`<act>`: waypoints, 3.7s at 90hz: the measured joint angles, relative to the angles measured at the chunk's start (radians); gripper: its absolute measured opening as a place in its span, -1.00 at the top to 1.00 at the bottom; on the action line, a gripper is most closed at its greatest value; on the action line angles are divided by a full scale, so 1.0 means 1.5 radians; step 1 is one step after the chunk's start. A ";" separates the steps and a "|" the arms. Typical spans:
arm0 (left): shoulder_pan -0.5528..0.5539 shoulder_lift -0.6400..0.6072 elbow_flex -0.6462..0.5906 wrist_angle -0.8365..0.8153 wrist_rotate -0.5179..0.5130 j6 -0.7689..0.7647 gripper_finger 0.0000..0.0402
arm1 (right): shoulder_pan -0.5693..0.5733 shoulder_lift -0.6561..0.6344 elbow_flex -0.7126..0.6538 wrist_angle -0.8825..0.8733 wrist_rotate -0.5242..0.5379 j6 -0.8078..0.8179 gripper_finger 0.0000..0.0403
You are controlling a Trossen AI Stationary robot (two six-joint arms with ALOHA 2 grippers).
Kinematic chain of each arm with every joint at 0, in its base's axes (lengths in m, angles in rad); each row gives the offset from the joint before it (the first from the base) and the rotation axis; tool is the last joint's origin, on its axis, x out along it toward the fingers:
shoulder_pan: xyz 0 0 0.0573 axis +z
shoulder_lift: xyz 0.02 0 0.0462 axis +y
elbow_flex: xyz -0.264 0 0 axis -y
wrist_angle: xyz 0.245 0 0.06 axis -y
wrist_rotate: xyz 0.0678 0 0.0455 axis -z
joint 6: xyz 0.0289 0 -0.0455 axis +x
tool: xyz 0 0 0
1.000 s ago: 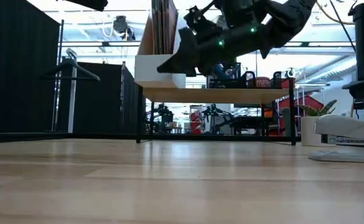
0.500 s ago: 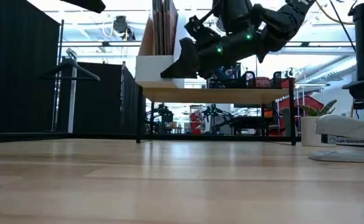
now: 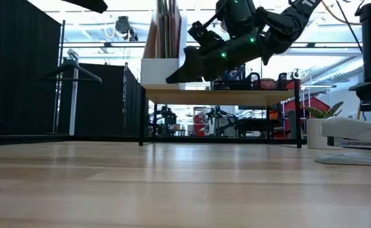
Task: Stock shelves
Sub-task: Put the white bookshelf on the shelf, then put the stapler on the shelf
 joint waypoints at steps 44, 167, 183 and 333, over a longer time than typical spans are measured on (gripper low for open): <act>0.000 0.000 0.000 0.000 0.000 -0.004 0.19 | -0.011 -0.004 0.000 -0.012 0.003 0.000 1.00; 0.009 0.007 0.000 0.106 0.058 0.000 0.19 | 0.338 -0.358 0.000 -0.998 -0.054 0.633 -0.02; 0.012 0.021 0.000 0.155 0.113 0.007 0.19 | 0.447 -0.357 -0.007 -1.047 -0.053 0.727 -0.04; 0.236 0.819 0.314 0.796 0.596 0.188 0.19 | 0.699 -0.238 -0.253 -0.708 0.115 1.120 0.57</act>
